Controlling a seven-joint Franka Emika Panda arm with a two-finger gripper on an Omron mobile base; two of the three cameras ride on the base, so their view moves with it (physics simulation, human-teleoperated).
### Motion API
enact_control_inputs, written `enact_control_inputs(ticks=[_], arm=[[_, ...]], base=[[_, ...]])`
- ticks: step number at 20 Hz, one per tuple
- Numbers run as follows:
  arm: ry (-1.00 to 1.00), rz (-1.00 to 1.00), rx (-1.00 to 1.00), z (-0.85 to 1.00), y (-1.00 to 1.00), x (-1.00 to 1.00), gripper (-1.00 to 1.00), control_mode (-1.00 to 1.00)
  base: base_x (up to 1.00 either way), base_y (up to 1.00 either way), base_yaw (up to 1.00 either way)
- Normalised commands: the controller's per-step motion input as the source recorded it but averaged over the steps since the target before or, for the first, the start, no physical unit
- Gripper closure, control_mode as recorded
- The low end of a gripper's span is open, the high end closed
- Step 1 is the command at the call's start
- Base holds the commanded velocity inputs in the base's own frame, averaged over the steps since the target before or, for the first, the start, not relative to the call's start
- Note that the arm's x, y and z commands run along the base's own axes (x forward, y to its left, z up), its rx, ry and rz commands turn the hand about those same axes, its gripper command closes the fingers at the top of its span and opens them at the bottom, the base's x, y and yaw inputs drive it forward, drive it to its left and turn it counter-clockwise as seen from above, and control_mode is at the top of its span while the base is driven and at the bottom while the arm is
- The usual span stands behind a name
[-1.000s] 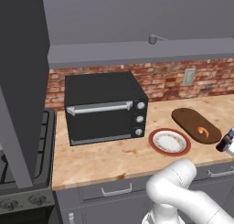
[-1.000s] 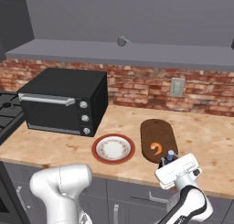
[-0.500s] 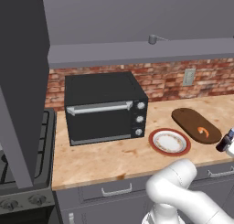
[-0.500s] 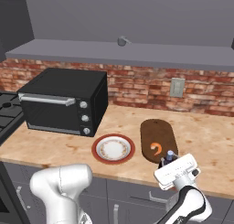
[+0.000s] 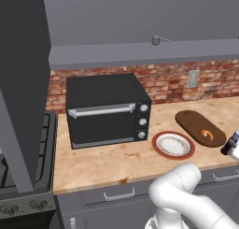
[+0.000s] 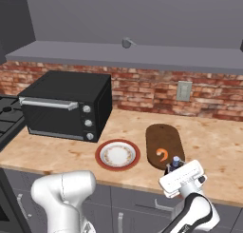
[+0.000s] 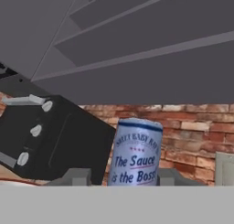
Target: Pick the shrimp from the plate and place it on the cutting board. Then pick the condiment bottle from the cabinet and place it next to the cutting board.
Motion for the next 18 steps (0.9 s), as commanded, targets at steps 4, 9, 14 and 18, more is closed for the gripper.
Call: enact_control_inputs(ticks=[4, 9, 14, 18], arm=[[0.02, 0.00, -0.01, -0.36, 0.00, 0.11, 1.00, -1.00], [0.02, 0.00, -0.01, -0.37, 0.00, 0.08, 1.00, -1.00], [0.03, 0.00, -0.02, -0.36, 0.00, 0.06, 1.00, -1.00], [0.04, 0.00, -0.02, -0.35, 0.02, 0.03, 1.00, -1.00]], base=[[0.00, 0.00, 0.00], [0.00, 0.00, 0.00], [0.00, 0.00, 0.00], [0.00, 0.00, 0.00]])
